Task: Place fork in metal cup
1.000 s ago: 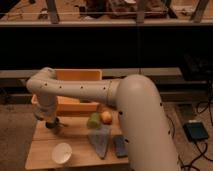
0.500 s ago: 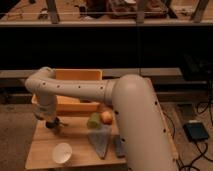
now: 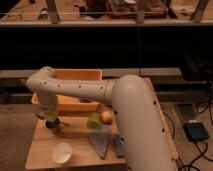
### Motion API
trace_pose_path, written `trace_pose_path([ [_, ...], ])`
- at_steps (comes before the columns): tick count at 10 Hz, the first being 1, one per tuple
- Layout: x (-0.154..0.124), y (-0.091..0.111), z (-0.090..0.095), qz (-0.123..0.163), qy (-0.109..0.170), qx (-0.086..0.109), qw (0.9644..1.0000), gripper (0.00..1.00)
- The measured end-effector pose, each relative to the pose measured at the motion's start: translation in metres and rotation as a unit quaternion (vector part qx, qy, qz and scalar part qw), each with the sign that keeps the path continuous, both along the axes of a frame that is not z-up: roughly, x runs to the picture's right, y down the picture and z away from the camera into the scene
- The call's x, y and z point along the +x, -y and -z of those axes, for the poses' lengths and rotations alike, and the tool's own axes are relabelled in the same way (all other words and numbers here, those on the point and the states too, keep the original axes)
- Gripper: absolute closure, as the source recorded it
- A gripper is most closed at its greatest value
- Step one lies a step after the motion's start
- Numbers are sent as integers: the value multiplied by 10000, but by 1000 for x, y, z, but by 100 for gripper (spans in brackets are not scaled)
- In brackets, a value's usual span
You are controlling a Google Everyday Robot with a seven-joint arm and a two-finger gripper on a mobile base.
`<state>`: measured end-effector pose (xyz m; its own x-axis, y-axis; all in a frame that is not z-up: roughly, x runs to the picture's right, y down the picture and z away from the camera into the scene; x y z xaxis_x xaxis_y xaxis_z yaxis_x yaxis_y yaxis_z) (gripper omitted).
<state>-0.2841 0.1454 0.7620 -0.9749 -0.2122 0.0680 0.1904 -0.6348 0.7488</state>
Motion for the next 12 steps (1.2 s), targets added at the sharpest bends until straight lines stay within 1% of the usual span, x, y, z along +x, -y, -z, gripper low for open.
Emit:
trace_pose_path([
  [1, -1, 0, 0, -1, 4, -4, 10000, 25],
  [2, -2, -1, 1, 2, 13, -12, 10000, 20],
  [7, -2, -2, 4, -13, 59, -21, 10000, 20],
  [11, 15, 13, 7, -473, 62, -46, 9989, 20],
  [12, 17, 15, 7, -521, 61, -45, 9986, 20],
])
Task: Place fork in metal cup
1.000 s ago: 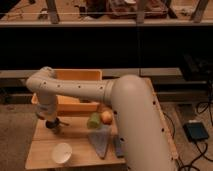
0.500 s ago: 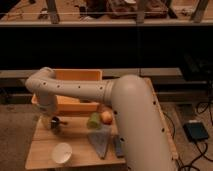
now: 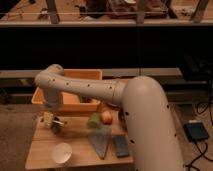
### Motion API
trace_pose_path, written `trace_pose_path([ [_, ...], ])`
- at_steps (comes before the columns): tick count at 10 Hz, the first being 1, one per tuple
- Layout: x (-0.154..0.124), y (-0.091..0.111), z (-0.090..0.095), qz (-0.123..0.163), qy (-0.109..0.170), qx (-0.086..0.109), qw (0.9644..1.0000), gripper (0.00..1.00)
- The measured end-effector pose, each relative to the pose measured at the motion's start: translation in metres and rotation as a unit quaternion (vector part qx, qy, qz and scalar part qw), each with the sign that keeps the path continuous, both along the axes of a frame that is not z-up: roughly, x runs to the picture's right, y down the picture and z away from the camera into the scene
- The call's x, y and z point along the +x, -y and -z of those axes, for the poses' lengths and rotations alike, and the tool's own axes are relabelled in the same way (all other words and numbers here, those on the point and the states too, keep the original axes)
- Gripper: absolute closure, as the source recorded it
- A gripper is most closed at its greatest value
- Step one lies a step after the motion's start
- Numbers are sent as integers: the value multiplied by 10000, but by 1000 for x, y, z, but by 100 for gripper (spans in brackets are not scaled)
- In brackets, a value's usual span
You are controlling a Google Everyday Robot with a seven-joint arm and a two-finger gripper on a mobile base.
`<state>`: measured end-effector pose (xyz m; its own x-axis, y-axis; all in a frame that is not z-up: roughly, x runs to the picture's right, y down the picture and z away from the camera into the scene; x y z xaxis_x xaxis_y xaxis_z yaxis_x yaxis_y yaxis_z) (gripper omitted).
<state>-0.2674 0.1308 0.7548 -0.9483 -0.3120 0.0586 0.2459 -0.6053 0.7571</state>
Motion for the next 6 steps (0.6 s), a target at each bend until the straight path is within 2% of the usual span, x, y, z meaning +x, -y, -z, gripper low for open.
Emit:
trace_pose_path([
  [6, -2, -1, 1, 17, 16, -2, 10000, 20],
])
